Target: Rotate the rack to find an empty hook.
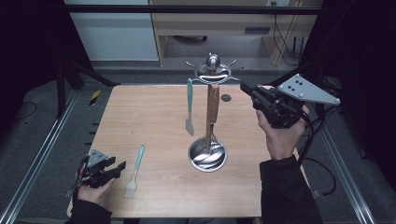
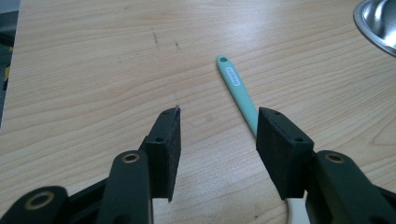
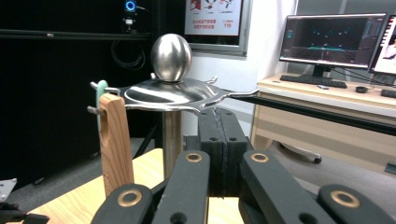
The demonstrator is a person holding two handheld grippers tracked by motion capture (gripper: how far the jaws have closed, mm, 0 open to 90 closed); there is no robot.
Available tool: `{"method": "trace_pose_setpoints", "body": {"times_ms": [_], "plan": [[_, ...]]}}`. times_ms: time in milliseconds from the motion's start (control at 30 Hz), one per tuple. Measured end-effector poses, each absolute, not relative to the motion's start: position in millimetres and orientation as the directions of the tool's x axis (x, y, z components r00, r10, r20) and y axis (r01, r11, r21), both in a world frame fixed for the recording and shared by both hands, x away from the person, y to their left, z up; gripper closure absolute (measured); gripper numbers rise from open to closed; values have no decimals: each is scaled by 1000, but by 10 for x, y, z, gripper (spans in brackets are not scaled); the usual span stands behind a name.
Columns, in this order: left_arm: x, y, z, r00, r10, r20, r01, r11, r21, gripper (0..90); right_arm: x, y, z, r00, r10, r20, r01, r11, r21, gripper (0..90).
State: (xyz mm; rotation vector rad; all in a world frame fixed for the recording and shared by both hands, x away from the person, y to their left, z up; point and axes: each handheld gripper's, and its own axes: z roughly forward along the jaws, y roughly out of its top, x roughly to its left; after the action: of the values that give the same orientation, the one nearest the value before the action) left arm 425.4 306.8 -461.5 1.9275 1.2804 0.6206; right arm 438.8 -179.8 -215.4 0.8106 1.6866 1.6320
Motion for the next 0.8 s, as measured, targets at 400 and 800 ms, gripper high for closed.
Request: {"method": "trace_pose_setpoints", "body": {"times_ms": [400, 800], "plan": [[4258, 3075, -4617, 388, 922, 0, 572, -241, 784, 500, 4522, -1828, -2181, -606, 795, -30, -1, 37, 999, 900], [4256, 3070, -4618, 388, 922, -3, 573, -239, 784, 499, 4404, -1714, -2179, -645, 761, -65, -21, 67, 998, 900]]}}
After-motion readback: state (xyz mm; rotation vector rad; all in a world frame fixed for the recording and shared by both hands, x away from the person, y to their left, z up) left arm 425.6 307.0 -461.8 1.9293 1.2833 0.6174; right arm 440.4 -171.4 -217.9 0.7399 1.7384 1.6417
